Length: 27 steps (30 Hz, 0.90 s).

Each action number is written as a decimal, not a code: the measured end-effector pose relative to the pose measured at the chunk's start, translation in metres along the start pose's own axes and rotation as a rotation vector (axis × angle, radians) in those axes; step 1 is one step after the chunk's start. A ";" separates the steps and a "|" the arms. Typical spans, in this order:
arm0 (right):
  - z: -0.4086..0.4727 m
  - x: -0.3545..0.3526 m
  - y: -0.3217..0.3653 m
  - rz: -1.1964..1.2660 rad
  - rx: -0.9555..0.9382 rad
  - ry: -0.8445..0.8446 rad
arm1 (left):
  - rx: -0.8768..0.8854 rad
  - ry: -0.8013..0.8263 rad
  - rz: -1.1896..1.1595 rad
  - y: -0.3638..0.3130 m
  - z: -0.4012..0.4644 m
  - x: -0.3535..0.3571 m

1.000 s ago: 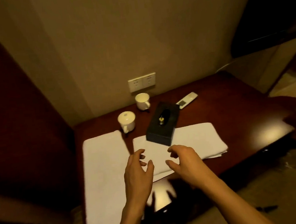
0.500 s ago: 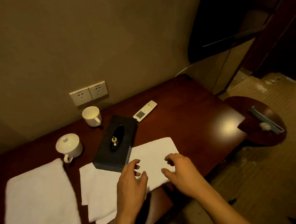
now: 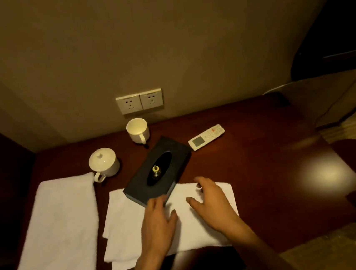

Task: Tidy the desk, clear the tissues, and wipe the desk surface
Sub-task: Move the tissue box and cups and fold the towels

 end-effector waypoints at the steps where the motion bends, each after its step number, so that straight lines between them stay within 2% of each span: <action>1: 0.008 0.006 0.004 -0.030 -0.055 0.040 | -0.016 -0.040 0.060 0.006 0.003 -0.003; 4: 0.034 0.026 0.021 -0.225 -0.212 0.152 | -0.027 -0.089 0.268 0.017 0.018 -0.012; 7: 0.053 0.042 0.037 -0.369 -0.337 0.172 | 0.018 -0.084 0.416 0.021 0.036 -0.010; 17: 0.123 0.072 0.033 -0.774 -0.392 0.302 | 0.129 -0.069 0.505 0.034 0.090 0.013; 23: 0.127 0.062 0.037 -0.773 -0.486 0.309 | 0.146 -0.100 0.470 0.033 0.091 0.002; 27: 0.106 0.035 0.029 -0.699 -0.511 0.203 | 0.255 -0.095 0.433 0.013 0.086 -0.002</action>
Point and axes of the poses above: each hand's wrist, its own z-axis towards the middle knuckle, its own x-axis out of the palm, y = z × x, the point moved 4 cm from there along z, towards the middle knuckle, and after that the axes turned 1 degree about -z, right-handed, at the moved point
